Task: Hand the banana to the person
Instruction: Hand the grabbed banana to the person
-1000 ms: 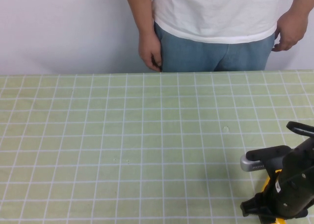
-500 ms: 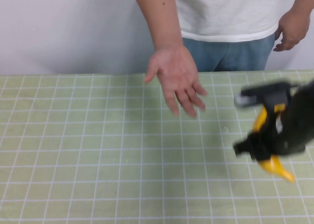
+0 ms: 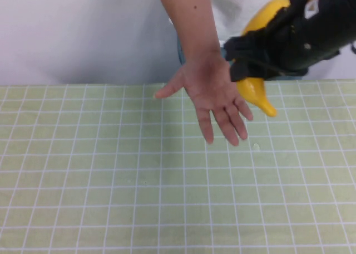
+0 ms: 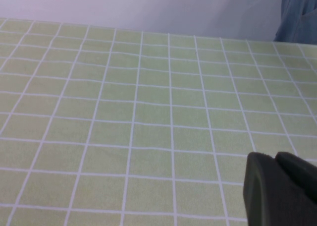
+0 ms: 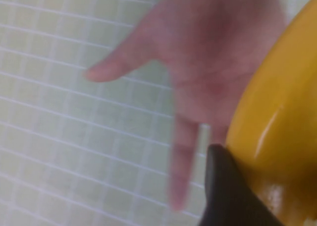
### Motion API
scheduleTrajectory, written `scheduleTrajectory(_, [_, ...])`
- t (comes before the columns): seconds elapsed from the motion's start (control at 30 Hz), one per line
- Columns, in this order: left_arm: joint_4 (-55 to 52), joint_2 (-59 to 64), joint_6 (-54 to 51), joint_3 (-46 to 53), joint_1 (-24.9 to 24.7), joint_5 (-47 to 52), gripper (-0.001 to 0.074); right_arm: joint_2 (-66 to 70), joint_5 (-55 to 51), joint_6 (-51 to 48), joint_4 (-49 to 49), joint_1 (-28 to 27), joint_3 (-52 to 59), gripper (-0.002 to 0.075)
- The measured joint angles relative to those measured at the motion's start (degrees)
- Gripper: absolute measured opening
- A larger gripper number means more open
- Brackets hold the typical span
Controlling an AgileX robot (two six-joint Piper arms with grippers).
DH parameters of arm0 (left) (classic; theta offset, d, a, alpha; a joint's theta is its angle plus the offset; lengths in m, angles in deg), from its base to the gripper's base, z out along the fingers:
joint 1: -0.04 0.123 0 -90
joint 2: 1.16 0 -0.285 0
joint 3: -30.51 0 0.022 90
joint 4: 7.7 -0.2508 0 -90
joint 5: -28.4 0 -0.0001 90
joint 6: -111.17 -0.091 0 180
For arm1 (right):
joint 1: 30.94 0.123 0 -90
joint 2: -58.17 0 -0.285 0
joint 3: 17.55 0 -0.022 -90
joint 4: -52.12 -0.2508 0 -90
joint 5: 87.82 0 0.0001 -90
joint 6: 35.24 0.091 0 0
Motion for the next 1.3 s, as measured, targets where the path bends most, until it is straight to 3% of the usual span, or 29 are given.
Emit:
scheduleTrajectory(0.2, [0.0,0.0,0.0,0.0,0.0,0.0,0.0001,5.6,-0.23,-4.68,-10.28,0.0,-0.71,-0.0005])
scheduleTrajectory(0.4, [0.0,0.0,0.0,0.0,0.0,0.0,0.0001,9.37,0.95,-6.02,-8.6,0.1,-0.71,0.0008])
scheduleTrajectory(0.5, [0.0,0.0,0.0,0.0,0.0,0.0,0.0001,9.72,2.14,-6.02,-8.11,0.1,-0.71,0.0081])
scheduleTrajectory(0.67, [0.0,0.0,0.0,0.0,0.0,0.0,0.0001,9.79,2.58,-6.02,-7.69,0.1,1.25,0.029])
scheduleTrajectory(1.07, [0.0,0.0,0.0,0.0,0.0,0.0,0.0001,7.71,2.74,-6.05,-4.45,0.1,1.25,0.0312])
scheduleTrajectory(1.3, [0.0,0.0,0.0,0.0,0.0,0.0,0.0001,2.05,4.06,-6.05,-2.48,0.1,1.25,0.0435])
